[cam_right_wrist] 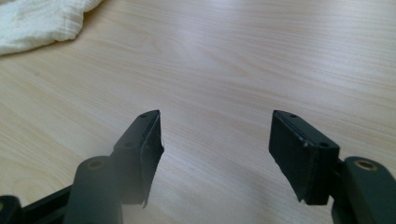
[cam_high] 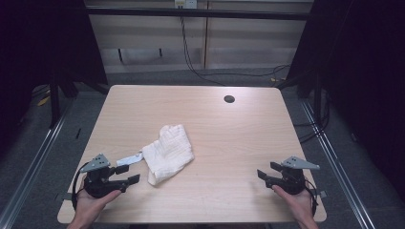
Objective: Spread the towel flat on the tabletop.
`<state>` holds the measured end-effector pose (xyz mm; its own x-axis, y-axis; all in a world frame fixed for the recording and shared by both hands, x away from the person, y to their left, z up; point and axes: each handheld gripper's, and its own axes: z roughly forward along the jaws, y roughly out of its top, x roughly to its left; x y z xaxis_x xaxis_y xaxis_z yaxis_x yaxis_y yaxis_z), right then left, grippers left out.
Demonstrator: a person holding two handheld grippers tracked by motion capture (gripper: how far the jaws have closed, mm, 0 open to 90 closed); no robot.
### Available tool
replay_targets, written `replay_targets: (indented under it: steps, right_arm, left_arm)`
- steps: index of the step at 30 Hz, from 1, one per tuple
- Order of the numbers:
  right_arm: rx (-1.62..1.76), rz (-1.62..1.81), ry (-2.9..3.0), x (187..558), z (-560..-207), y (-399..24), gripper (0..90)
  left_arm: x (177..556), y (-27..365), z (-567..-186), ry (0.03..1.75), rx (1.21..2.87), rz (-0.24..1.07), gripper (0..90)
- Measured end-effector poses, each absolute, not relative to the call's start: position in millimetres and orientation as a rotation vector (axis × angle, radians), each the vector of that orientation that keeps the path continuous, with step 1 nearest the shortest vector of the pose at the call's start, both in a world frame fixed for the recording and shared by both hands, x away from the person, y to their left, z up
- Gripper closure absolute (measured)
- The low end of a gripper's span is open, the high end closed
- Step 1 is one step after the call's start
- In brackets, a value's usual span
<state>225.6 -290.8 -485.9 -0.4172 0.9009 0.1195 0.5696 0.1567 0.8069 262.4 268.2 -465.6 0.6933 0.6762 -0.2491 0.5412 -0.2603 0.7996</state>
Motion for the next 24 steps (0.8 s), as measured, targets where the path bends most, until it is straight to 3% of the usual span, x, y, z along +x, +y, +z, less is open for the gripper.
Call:
replay_targets:
  steps: [7, 24]
  right_arm:
    - [1.398, 1.223, 2.117, 227, -486, -295, 39.1]
    - [1.305, 1.242, 2.194, 221, -479, -278, 39.0]
  left_arm:
    - [264, 267, -468, 0.943, 1.948, 0.126, 43.4]
    - [269, 252, -443, 0.837, 1.939, 0.148, 46.8]
